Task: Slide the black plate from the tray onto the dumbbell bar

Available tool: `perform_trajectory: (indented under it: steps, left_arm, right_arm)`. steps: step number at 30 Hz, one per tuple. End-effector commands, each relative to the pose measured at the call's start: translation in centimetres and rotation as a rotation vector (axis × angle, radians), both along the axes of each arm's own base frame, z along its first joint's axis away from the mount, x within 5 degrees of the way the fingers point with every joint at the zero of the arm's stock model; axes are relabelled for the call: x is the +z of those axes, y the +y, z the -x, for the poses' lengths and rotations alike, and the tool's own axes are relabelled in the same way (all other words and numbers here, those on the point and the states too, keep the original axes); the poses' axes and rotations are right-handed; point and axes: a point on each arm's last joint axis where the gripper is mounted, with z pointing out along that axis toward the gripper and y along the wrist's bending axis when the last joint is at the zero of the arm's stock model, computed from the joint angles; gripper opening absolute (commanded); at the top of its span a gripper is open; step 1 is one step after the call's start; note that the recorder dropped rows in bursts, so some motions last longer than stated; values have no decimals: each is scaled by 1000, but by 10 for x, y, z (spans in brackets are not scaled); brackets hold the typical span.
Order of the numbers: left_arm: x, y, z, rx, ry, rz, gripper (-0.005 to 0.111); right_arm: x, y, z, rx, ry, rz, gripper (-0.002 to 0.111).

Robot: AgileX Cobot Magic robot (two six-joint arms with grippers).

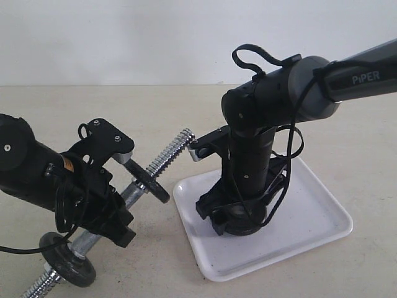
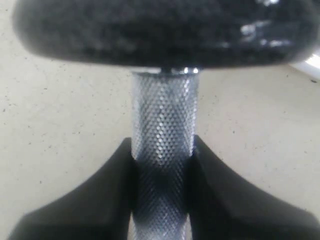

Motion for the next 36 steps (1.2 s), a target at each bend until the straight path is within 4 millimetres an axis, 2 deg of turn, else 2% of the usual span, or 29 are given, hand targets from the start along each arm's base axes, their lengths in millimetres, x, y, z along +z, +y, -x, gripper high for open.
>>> perform_trajectory:
  steps: [1,3,12,22,29,36]
  left_arm:
    - [27,-5,-11,22,-166,80,4]
    - [27,-5,-11,22,-166,80,4]
    - [27,-5,-11,22,-166,80,4]
    - [27,-5,-11,22,-166,80,4]
    - [27,-5,-11,19,-165,77,4]
    - [23,-3,-8,8,-158,63,4]
  right_arm:
    - [-23,-5,3,19,46,63,45]
    - [-23,-6,3,18,53,69,34]
    - [-23,-6,4,19,61,77,0]
    - [-21,-9,7,22,87,101,0]
    - [24,-9,8,28,3,34,0]
    - [59,-14,14,26,-45,-1,0]
